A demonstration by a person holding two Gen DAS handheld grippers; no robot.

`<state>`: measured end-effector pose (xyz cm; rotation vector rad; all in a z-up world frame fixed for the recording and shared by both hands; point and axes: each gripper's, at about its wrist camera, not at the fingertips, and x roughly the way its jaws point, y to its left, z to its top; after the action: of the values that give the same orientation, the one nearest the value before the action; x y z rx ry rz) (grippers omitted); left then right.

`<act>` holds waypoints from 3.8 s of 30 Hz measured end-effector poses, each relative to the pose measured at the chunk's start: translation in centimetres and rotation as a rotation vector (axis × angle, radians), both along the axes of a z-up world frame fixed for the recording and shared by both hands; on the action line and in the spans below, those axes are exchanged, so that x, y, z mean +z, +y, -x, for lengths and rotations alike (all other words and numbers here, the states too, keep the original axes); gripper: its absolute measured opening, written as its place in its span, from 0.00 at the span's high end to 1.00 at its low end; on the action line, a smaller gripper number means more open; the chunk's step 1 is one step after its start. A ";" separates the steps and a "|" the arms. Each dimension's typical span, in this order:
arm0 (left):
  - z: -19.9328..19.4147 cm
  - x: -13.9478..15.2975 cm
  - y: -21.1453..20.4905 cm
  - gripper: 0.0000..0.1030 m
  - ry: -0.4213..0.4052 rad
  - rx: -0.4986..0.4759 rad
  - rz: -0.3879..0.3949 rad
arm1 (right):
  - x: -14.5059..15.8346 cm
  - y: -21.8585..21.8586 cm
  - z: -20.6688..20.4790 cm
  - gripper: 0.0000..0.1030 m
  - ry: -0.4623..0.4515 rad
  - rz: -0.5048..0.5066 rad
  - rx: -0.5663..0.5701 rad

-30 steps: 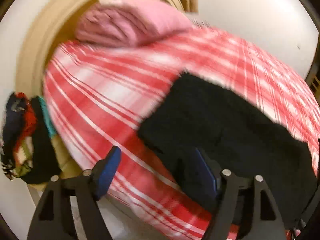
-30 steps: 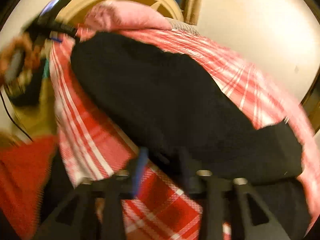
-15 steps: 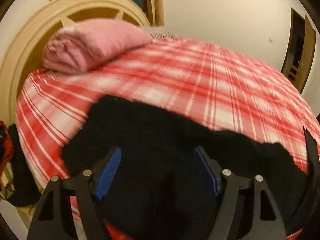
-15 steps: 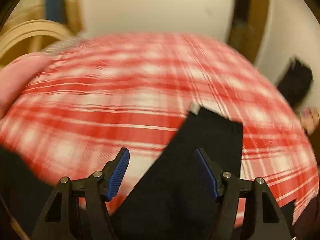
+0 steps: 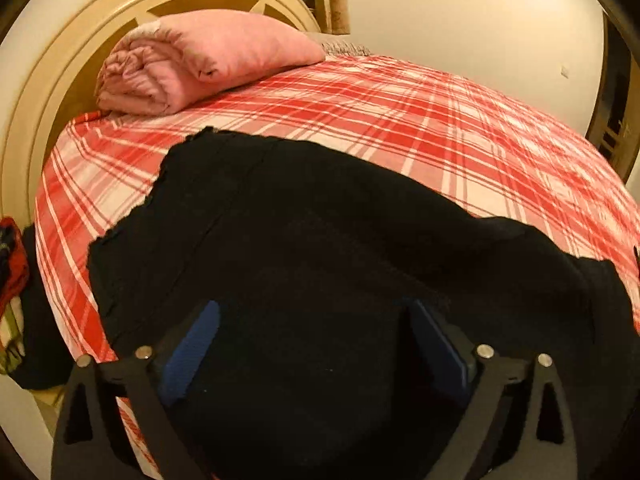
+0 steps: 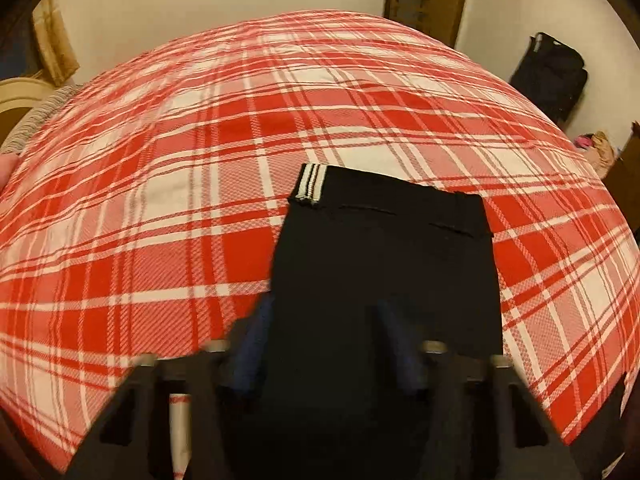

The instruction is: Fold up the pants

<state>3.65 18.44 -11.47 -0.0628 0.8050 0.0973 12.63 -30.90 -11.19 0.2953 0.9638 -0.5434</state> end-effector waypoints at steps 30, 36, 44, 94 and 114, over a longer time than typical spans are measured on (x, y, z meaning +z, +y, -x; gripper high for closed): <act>-0.1 -0.1 -0.6 0.00 0.018 0.005 -0.013 | 3.2 -6.8 40.0 0.93 -0.432 -0.220 -0.388; -0.2 -0.1 -0.7 0.00 0.016 0.014 -0.022 | 8.5 -9.0 40.5 0.44 -0.440 -0.029 -0.402; 0.8 1.4 -1.5 0.00 -0.002 -0.011 -0.037 | 8.8 -7.7 30.7 0.28 -0.483 -0.083 -0.101; 1.0 -0.4 1.2 0.00 -0.059 0.093 -0.083 | 0.7 24.0 0.5 0.29 -0.167 -0.536 1.157; 0.8 -0.5 1.3 0.00 -0.049 0.091 -0.069 | -2.0 26.2 2.0 0.27 -0.104 -0.831 1.215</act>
<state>2.81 19.70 -11.96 -0.0365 0.7490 0.2084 10.67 -4.70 -13.16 0.3983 1.0389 1.0000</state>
